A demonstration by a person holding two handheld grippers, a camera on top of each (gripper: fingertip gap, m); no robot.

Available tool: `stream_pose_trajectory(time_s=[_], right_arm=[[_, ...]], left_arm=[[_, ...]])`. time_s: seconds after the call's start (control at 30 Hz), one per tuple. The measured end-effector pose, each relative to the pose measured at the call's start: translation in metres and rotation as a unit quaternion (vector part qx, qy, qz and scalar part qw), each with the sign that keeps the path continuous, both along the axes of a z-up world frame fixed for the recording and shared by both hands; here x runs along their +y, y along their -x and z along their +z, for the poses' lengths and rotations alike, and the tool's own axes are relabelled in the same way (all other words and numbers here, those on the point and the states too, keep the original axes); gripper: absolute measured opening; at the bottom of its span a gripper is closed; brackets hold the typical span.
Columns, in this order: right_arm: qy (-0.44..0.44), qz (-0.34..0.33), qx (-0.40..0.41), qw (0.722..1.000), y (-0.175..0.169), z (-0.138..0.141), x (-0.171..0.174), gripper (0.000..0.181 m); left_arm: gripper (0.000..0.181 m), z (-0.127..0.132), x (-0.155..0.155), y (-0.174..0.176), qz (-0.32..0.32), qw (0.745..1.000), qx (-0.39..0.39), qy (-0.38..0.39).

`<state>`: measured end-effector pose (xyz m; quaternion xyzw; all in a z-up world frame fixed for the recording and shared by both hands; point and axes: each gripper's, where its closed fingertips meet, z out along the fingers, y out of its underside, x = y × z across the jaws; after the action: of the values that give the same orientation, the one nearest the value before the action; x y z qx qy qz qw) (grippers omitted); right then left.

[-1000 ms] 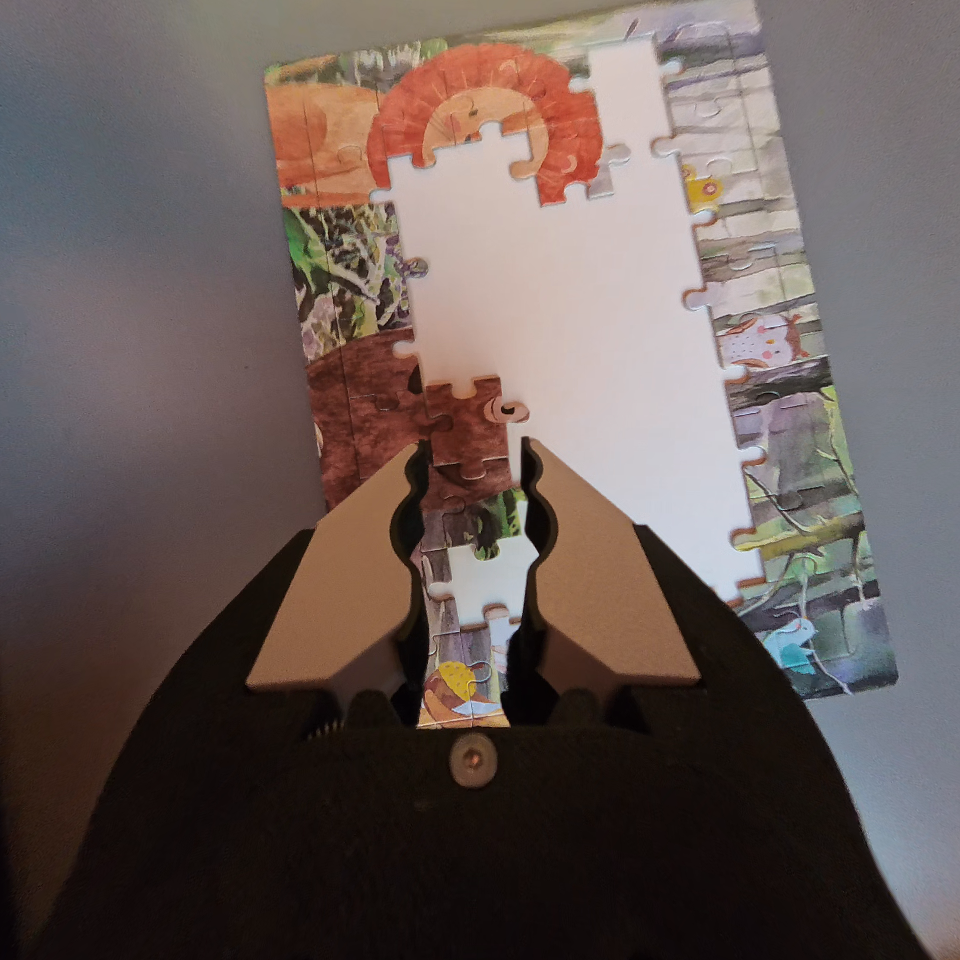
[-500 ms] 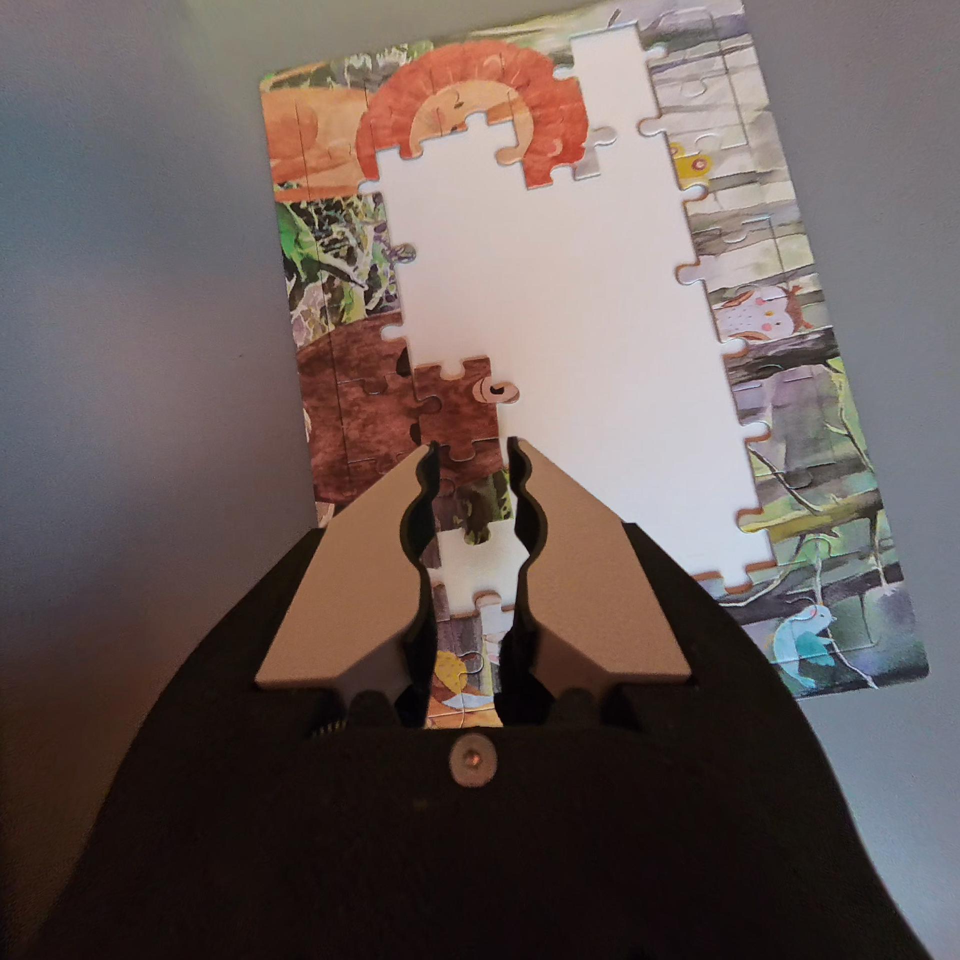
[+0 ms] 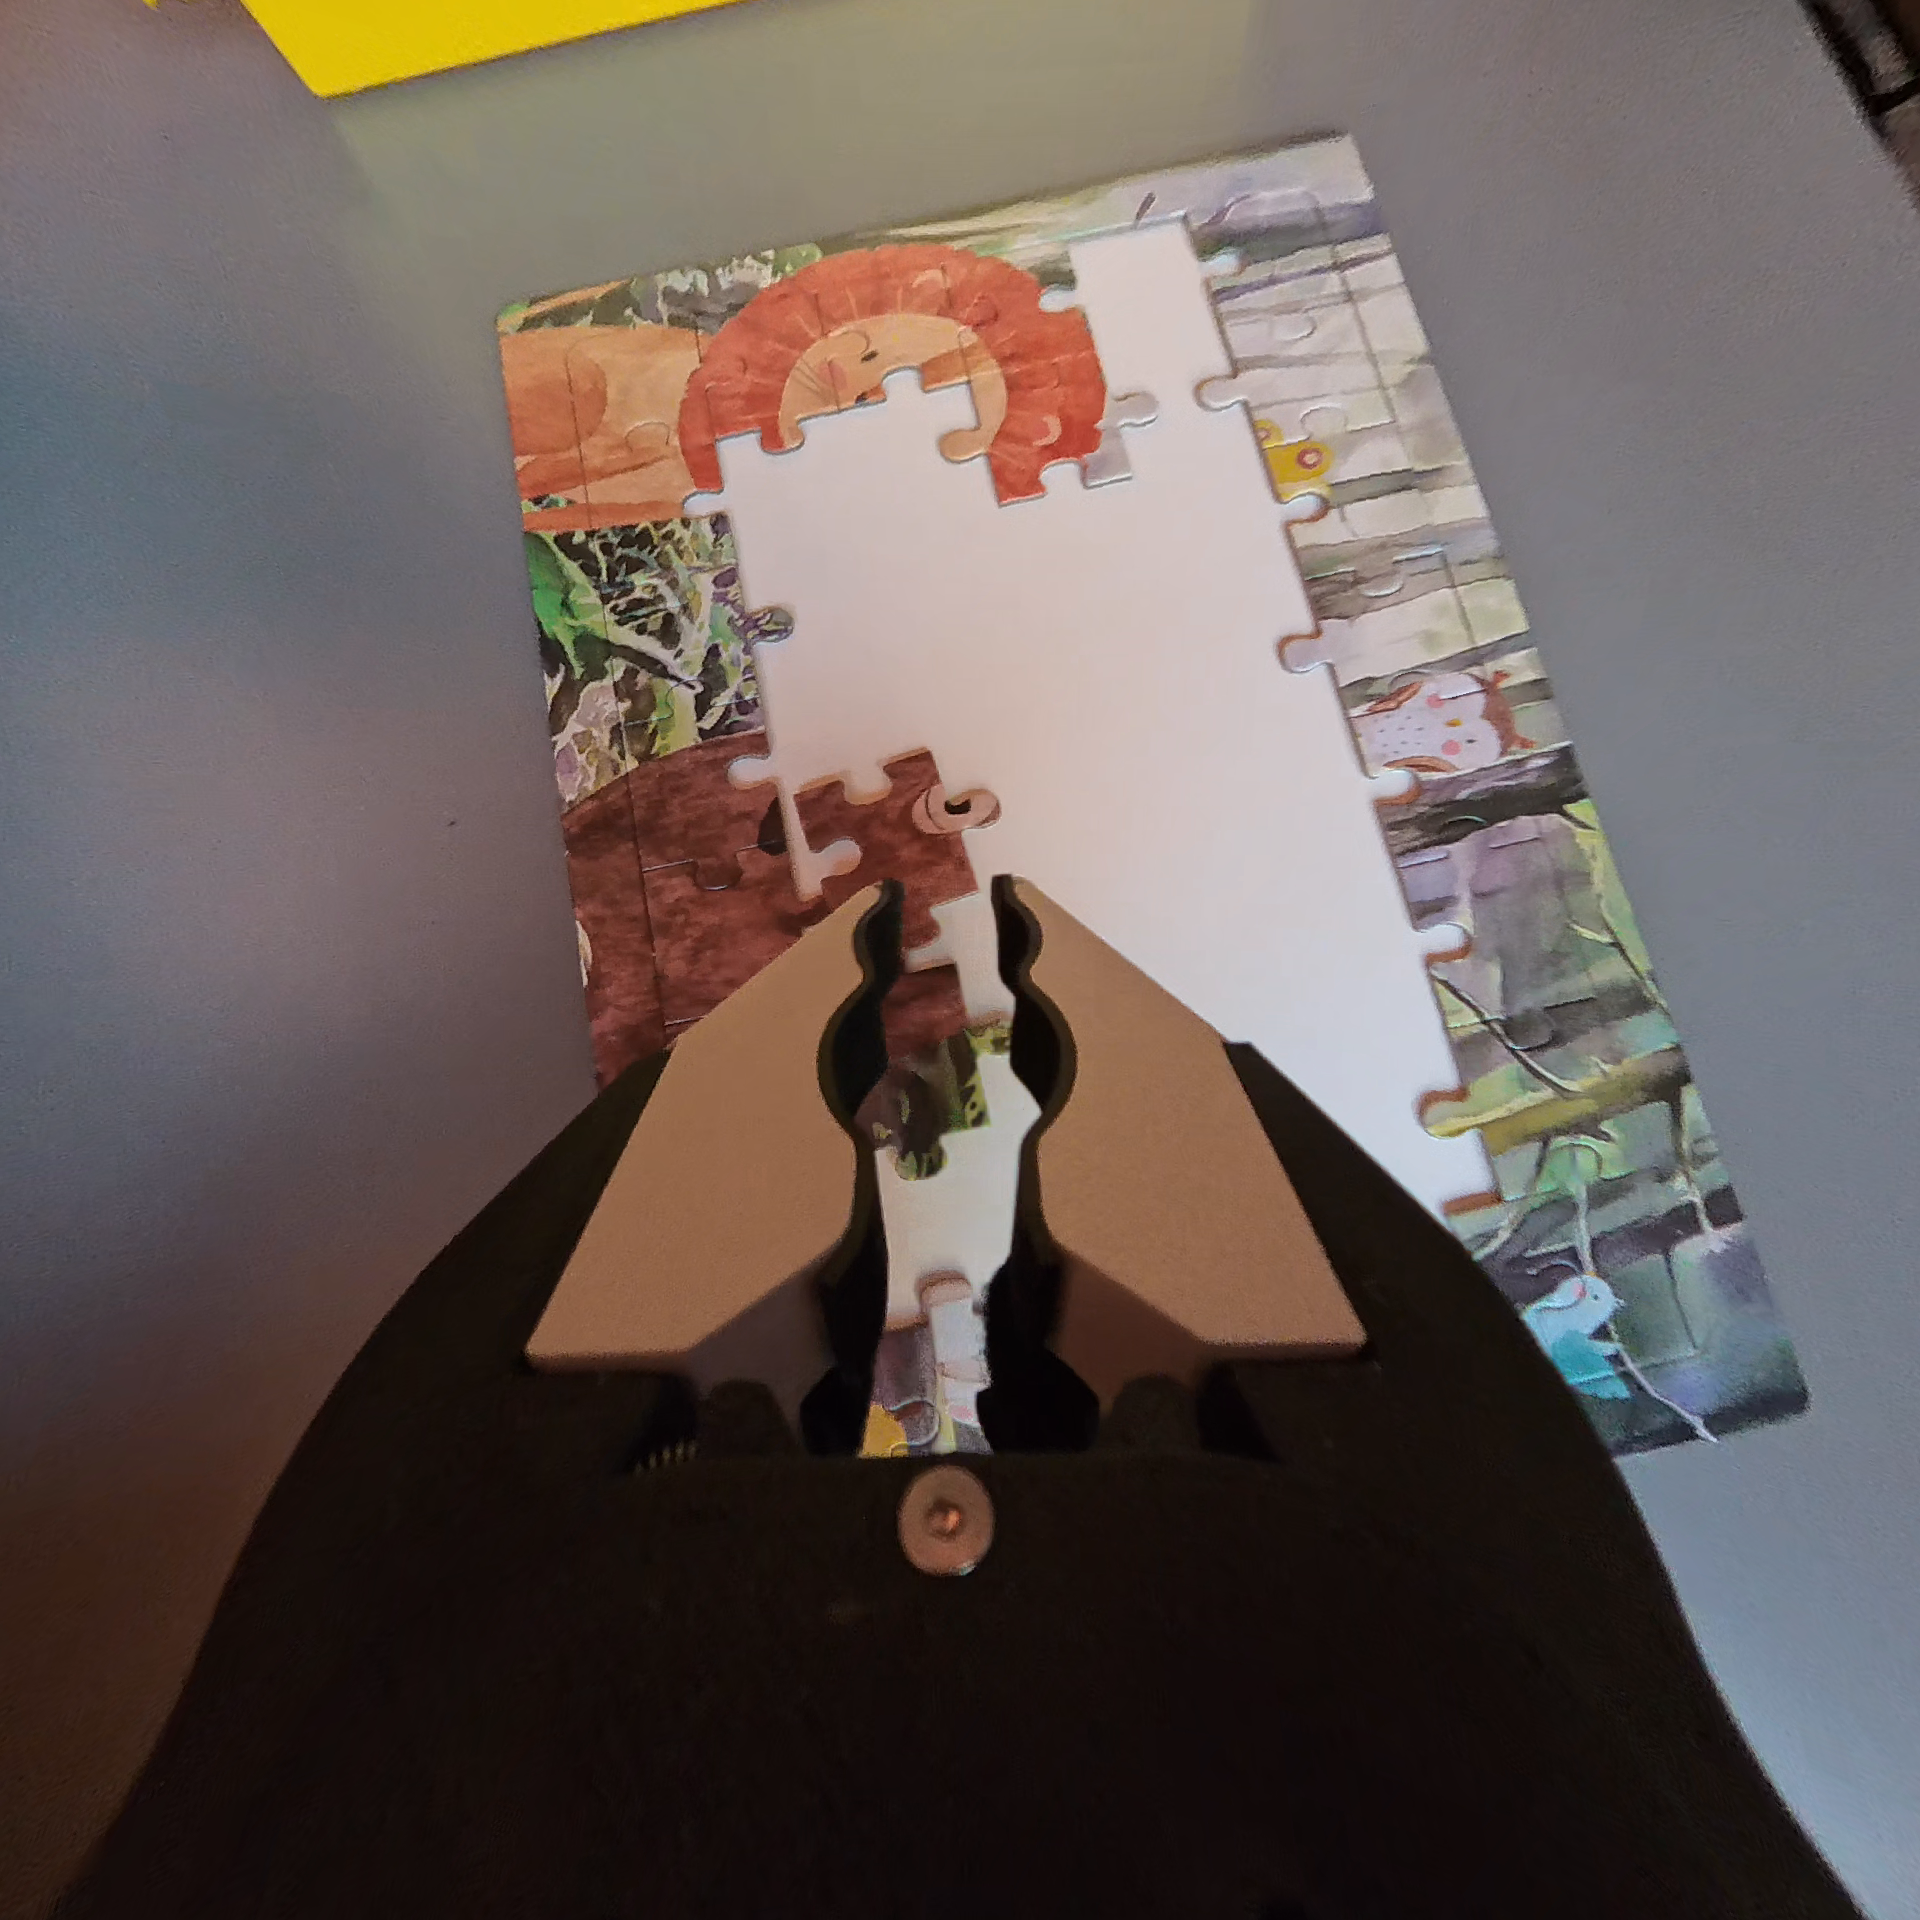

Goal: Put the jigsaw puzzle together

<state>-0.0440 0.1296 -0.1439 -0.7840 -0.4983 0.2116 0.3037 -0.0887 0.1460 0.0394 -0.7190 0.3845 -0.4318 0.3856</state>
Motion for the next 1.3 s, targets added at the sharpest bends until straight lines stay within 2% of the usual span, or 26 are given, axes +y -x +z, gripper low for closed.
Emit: stream_pose_trajectory(time_s=[0.13,0.3,0.7,1.3], right_arm=[[0.000,0.011,0.030,0.999,0.001,0.007,-0.003,0.028],[-0.008,0.046,0.016,0.999,0.007,-0.005,-0.010,0.035],[-0.006,0.051,0.013,0.999,0.010,-0.014,-0.008,0.032],[-0.080,0.042,-0.006,0.996,0.024,0.000,-0.001,0.031]], left_arm=[[0.054,0.000,0.001,0.000,0.001,1.000,0.000,0.002],[0.054,-0.001,0.000,0.000,0.000,1.000,0.002,0.002],[0.054,-0.003,0.001,-0.001,-0.002,1.000,0.004,0.004],[0.055,-0.004,0.000,-0.001,-0.003,1.000,0.007,0.005]])
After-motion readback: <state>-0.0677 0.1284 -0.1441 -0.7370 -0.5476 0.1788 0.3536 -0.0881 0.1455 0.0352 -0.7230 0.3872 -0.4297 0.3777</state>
